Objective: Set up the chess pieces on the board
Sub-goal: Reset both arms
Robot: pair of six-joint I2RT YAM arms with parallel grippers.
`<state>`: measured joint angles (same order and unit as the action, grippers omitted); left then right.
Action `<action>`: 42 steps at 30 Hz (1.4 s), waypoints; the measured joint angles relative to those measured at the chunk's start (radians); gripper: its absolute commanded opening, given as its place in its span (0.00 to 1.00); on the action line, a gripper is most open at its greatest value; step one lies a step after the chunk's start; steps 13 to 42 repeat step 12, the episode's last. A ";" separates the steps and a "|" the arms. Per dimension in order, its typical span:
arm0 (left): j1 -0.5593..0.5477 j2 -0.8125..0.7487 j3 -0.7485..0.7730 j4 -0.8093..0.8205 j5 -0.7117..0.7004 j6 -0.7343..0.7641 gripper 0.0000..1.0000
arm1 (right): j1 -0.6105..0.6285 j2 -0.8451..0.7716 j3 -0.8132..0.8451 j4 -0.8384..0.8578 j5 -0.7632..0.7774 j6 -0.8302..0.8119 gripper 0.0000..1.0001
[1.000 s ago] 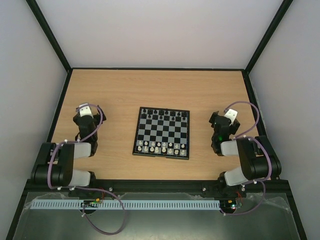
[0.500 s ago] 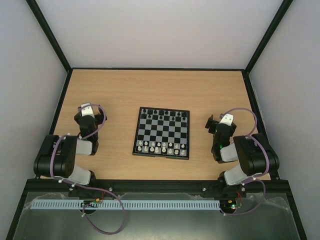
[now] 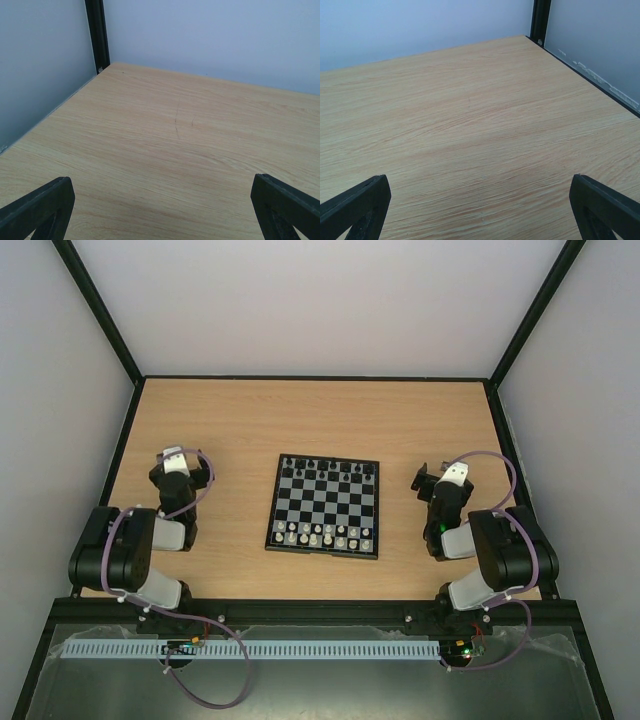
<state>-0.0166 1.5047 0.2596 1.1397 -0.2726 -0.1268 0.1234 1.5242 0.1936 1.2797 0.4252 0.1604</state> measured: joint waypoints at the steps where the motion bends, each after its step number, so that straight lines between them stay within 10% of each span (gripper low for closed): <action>1: -0.001 0.004 -0.003 0.010 0.000 0.003 0.99 | 0.000 0.000 0.000 0.000 0.000 0.000 0.99; 42: -0.006 0.009 -0.014 0.037 0.002 0.015 1.00 | -0.003 0.000 0.004 -0.010 -0.009 0.001 0.99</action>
